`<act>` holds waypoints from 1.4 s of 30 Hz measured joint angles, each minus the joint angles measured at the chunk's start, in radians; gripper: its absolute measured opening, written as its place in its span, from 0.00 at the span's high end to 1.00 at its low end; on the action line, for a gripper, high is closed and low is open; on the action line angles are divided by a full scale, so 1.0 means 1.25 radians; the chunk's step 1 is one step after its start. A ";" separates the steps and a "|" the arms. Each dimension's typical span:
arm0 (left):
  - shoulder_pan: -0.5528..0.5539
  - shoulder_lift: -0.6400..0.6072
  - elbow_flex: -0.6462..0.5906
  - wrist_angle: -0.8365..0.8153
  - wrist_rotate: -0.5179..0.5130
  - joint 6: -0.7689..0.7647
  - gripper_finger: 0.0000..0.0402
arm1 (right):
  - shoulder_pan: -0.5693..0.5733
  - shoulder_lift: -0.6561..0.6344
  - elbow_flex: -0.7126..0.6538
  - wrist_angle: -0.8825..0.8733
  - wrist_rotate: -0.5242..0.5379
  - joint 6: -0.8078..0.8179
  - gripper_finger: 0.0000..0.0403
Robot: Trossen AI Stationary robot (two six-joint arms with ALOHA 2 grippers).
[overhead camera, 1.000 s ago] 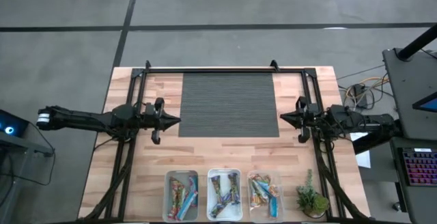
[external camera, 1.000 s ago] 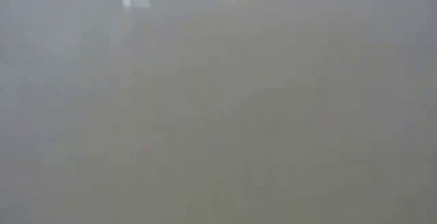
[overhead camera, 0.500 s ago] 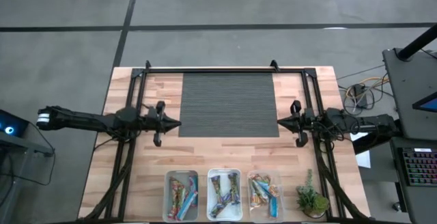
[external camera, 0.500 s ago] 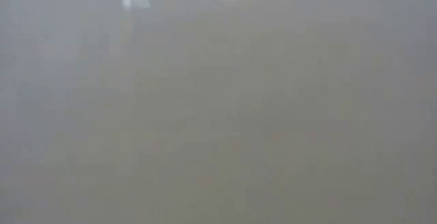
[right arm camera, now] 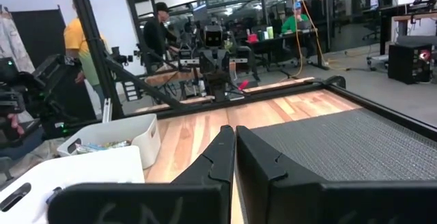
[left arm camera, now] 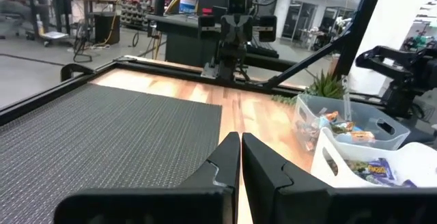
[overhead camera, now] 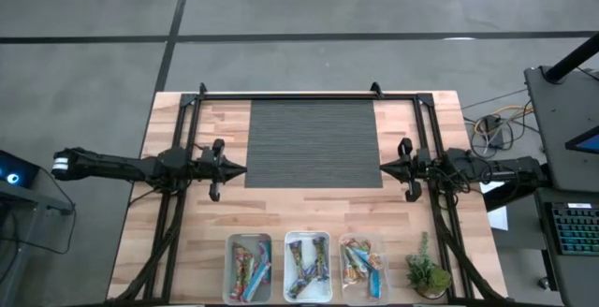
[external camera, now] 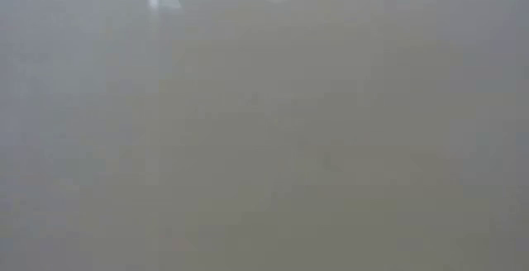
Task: Pick and place Granola Bars by type
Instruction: Return to Home Position
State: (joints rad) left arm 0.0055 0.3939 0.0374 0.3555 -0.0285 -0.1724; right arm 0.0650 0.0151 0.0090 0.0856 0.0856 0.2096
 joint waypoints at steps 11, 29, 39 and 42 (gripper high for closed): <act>0.000 -0.080 -0.021 -0.081 -0.040 -0.013 1.00 | 0.000 0.000 0.000 -0.002 0.000 0.000 0.98; 0.000 -0.244 -0.022 -0.229 -0.055 -0.018 1.00 | 0.000 0.000 0.000 -0.003 0.000 -0.009 0.98; 0.000 -0.304 -0.023 -0.256 -0.056 0.014 1.00 | 0.000 0.001 0.000 -0.004 0.000 -0.027 0.98; 0.000 -0.315 -0.023 -0.256 -0.056 0.013 1.00 | 0.000 0.001 0.000 -0.004 0.000 -0.024 0.98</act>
State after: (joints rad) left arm 0.0055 0.0002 0.0082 0.0353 -0.0982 -0.1558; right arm 0.0650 0.0158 0.0093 0.0803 0.0858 0.1799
